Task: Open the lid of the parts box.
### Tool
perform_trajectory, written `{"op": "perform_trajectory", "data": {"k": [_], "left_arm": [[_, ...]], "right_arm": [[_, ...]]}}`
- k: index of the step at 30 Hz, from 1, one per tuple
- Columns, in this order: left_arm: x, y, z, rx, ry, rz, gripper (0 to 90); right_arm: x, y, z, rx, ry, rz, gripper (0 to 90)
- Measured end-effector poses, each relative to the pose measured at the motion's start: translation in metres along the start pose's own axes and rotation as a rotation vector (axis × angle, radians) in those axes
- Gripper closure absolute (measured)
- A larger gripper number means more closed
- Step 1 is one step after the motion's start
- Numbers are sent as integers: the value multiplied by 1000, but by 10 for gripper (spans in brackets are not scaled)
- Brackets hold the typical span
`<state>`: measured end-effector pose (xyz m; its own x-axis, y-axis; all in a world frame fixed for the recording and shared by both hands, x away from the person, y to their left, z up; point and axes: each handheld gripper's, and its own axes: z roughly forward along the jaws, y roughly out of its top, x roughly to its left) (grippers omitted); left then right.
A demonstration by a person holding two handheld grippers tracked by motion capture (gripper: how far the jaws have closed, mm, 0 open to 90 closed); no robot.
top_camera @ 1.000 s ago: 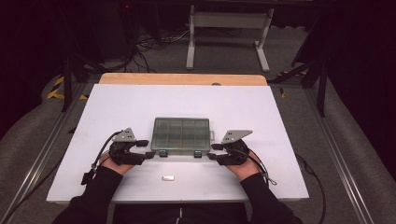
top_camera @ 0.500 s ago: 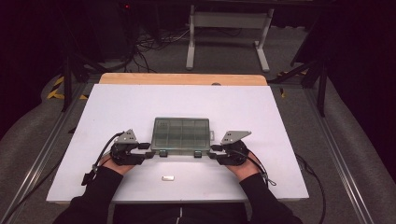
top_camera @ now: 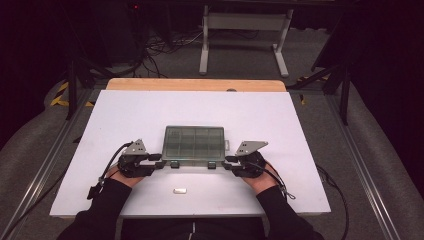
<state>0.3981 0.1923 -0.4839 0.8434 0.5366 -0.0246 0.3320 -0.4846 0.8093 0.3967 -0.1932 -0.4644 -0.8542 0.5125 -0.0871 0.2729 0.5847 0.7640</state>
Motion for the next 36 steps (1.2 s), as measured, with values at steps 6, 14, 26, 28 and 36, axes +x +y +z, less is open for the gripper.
{"op": "perform_trajectory", "data": {"k": [6,14,26,28,36], "left_arm": [[0,0,0,-3,-1,1,615],[-1,0,0,-3,1,-1,614],[0,-1,0,-6,3,1,613],[-1,-1,0,-6,-3,-4,607],[-1,-1,0,-5,-1,-1,601]], "right_arm": [[0,0,0,-1,-4,-7,681],[2,0,-1,-1,-11,-16,702],[2,1,-2,-16,-10,-18,723],[2,1,-2,-19,-8,-18,722],[2,1,-3,-25,-4,-7,722]]}}
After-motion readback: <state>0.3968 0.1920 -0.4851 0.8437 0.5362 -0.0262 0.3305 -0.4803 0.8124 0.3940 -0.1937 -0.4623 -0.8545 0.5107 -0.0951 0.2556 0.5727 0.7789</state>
